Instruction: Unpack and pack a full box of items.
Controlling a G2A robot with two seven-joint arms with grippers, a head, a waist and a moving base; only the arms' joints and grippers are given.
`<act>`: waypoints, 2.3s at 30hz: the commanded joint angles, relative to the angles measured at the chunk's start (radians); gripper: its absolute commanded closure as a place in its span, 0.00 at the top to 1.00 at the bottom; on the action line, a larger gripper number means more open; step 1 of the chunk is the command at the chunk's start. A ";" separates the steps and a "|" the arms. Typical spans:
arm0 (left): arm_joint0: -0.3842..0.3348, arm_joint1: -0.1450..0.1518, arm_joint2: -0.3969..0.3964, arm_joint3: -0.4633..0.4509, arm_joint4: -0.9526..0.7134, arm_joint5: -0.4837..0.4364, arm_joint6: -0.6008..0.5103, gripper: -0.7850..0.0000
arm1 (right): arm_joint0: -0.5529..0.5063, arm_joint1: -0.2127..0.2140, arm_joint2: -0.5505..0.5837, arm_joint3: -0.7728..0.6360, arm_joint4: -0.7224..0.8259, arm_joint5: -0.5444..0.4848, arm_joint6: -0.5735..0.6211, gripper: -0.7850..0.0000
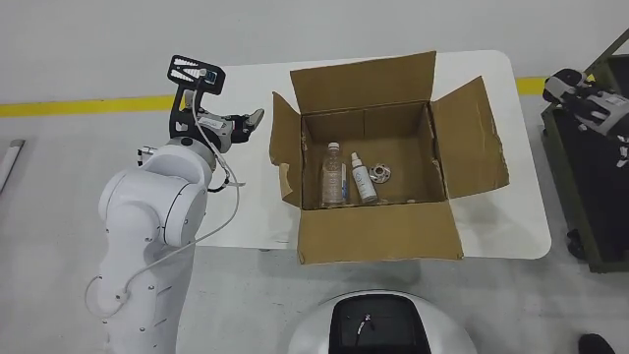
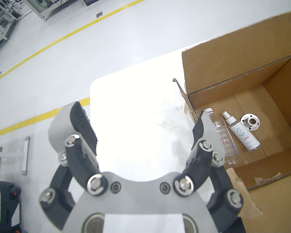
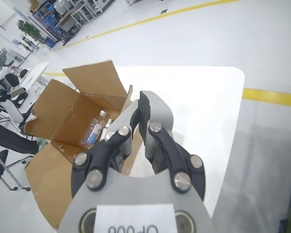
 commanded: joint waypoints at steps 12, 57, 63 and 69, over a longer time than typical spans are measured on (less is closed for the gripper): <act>0.000 0.000 0.000 0.000 0.000 0.000 0.000 1.00 | -0.165 -0.018 -0.136 0.042 -0.302 -0.253 -0.417 0.00; 0.206 0.022 0.047 0.029 0.091 -0.341 0.394 0.00 | 0.237 -0.068 -0.470 0.253 -0.386 0.122 -0.378 0.00; 0.132 0.008 0.116 0.082 0.033 -0.343 0.453 0.00 | 0.372 -0.092 -0.527 0.438 -0.329 0.180 -0.417 0.00; 0.091 -0.007 0.186 0.122 -0.045 -0.359 0.490 0.00 | 0.505 -0.126 -0.599 0.625 -0.185 0.129 -0.408 0.00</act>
